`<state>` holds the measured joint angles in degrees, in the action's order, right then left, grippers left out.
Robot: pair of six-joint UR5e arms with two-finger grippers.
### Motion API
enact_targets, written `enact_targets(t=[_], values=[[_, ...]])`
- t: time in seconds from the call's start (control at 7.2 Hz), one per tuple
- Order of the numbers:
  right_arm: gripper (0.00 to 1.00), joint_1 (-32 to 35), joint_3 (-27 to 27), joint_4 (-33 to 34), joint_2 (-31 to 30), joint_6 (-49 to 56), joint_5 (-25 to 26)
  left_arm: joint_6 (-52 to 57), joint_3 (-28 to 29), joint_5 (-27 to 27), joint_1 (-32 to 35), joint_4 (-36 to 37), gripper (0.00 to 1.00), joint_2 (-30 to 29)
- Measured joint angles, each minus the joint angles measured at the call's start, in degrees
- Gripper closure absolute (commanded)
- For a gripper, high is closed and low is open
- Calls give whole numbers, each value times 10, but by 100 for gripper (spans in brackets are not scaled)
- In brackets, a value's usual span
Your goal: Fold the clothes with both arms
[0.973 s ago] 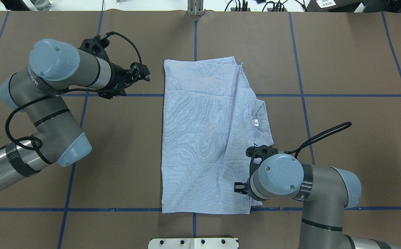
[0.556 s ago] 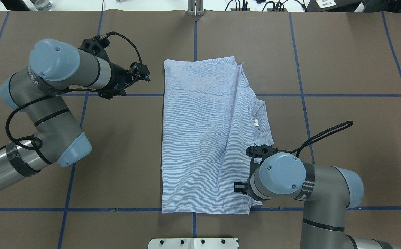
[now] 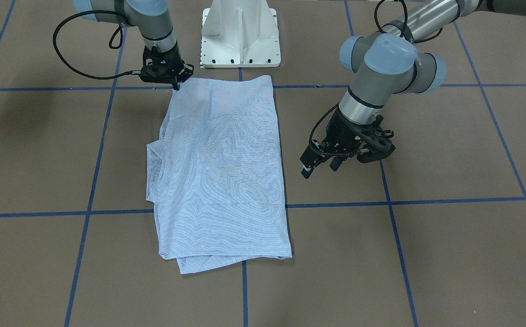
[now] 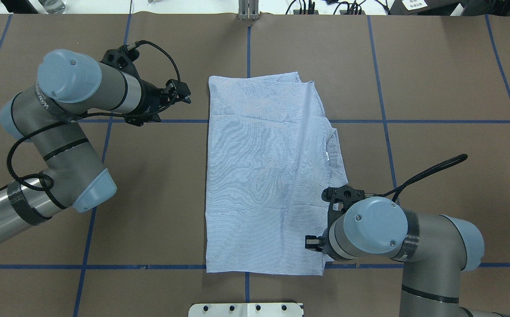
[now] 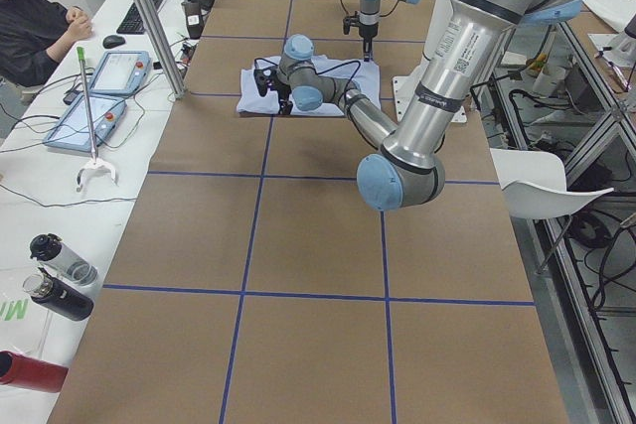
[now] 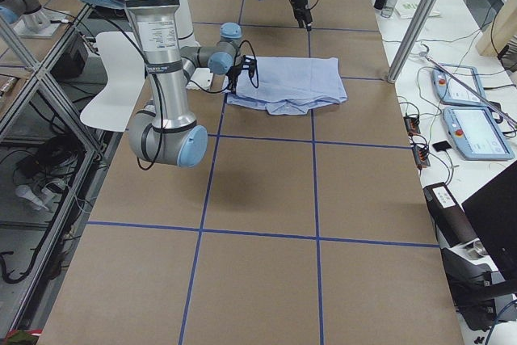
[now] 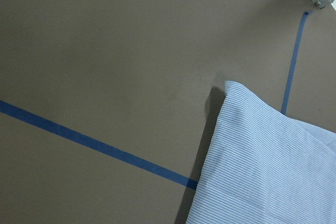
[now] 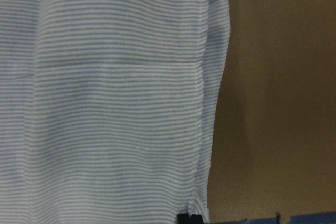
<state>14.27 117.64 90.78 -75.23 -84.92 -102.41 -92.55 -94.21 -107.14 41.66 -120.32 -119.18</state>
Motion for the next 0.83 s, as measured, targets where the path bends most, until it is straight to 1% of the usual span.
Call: enact_targets(t=[0.14, 0.28, 0.42, 0.69, 0.83], values=[[100, -9, 2, 7, -6, 0, 1, 0, 0, 0, 0, 0, 1, 0], [13, -17, 2, 10, -9, -1, 2, 0, 0, 0, 0, 0, 1, 0], [0, -21, 0, 11, -8, -1, 3, 0, 0, 0, 0, 0, 1, -1], [0, -12, -1, 8, 4, -1, 3, 0, -3, -1, 0, 0, 1, -3], [0, 5, -1, 6, 22, -1, 3, 1, -4, -1, 0, 0, 1, -3]])
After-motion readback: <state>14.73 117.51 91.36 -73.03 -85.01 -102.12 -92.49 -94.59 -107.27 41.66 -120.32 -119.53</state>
